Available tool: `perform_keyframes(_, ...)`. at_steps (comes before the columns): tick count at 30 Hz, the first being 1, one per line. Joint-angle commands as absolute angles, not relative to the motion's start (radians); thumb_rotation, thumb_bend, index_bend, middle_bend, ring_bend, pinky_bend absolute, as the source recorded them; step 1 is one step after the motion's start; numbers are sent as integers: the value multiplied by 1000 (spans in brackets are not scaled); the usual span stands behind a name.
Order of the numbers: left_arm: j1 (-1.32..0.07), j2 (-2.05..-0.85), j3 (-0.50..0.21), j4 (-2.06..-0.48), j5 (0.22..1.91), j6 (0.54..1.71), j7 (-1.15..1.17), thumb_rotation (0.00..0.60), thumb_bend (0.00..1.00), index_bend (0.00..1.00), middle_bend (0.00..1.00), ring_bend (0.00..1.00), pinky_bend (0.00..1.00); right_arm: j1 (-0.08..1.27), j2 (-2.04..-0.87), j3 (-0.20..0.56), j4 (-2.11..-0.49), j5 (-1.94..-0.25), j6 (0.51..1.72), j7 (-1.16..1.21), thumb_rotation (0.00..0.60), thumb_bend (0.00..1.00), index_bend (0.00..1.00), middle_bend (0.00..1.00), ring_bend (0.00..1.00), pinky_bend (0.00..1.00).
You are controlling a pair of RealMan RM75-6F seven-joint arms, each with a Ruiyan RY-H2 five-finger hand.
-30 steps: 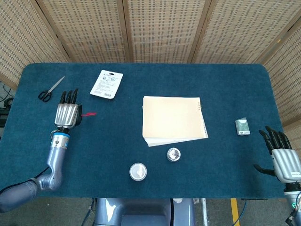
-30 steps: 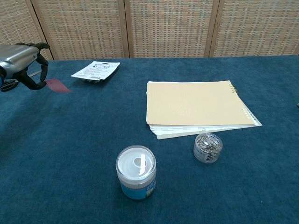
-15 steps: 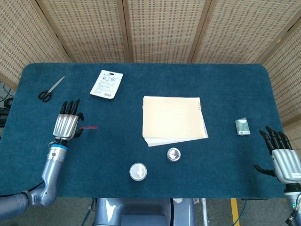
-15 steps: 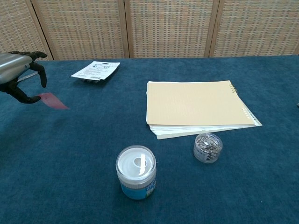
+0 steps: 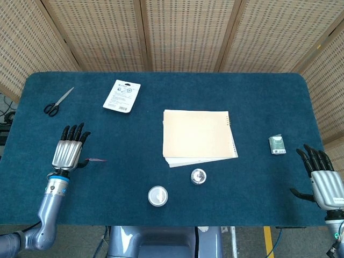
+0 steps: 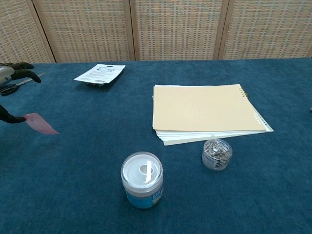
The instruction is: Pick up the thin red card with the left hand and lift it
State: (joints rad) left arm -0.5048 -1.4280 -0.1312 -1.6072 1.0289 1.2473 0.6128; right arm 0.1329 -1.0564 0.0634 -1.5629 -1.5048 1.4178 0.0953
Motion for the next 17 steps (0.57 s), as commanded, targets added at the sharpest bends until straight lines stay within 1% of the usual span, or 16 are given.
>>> perform_keyframes(1,-466,-1402,-109,-1654,1055,1289,579,600,210,159,0,0,0,132,-1056,64,-1562,-1505,1420,98,600,53,0,0,0,0)
perform_keyframes(9,-379,-1353,-40,-1730,1194,1401,515,600,209,159,0,0,0,132,-1055,66,-1562,-1501,1419,99,600,53,0,0,0,0)
perform_keyframes(17,-333,-1319,0,-1749,1266,1444,503,600,209,158,0,0,0,134,-1060,65,-1569,-1500,1415,75,600,53,0,0,0,0)
